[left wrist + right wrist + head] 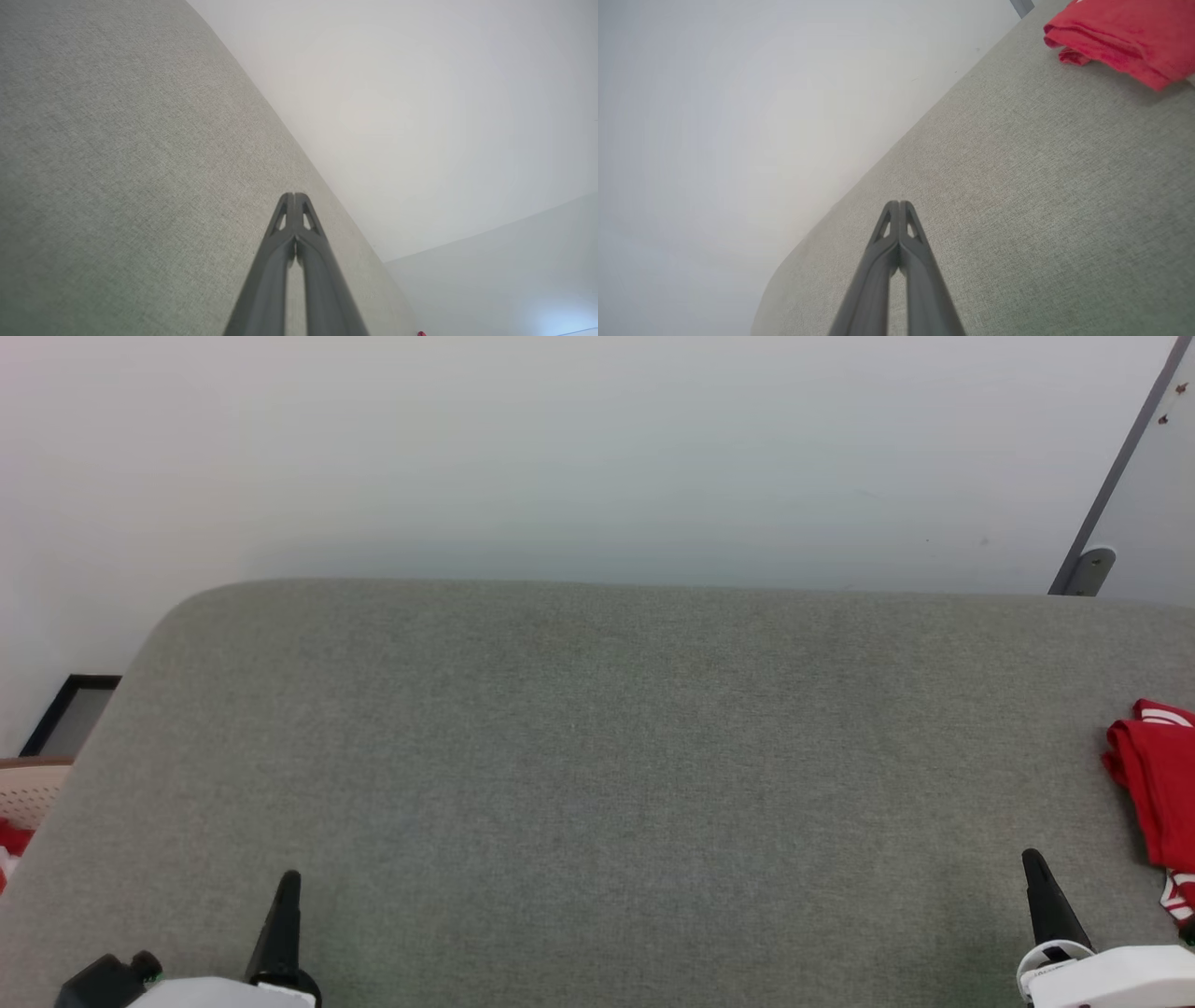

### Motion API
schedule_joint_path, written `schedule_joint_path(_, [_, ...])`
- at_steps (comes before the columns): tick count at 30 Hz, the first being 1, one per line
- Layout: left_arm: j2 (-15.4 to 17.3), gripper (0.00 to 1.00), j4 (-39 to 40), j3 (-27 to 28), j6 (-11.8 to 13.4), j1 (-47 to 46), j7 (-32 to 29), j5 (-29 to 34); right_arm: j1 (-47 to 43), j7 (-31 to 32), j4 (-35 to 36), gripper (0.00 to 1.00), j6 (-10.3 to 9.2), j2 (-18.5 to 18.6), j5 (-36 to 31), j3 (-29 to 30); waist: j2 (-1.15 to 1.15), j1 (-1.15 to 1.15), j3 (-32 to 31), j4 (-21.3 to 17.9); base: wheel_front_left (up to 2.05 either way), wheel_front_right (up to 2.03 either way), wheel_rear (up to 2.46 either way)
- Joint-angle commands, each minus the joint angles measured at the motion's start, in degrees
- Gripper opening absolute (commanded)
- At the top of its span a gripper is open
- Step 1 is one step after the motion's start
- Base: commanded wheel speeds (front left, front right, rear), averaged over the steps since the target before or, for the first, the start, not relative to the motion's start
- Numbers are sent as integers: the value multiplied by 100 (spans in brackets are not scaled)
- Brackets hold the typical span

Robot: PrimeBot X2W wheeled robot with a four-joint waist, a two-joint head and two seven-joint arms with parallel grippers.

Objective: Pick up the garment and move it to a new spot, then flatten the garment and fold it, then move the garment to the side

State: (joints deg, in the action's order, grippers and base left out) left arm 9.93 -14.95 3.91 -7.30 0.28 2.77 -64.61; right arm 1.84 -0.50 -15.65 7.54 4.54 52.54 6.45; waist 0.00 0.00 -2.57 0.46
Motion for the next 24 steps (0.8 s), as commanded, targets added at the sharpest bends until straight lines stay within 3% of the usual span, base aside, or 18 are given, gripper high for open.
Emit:
schedule_joint_path(1, [11,0,74,40,-14,-118,-26,-119,144,18,72,0,-4,-3,159,-2,0,0,4,-1,0,0,0])
schedule_joint_path(24, [-275,0,85,135,-21,-348,-391,-1164,276,297,114,0,-5,-68,1667,3,0,0,91,-15,0,0,0])
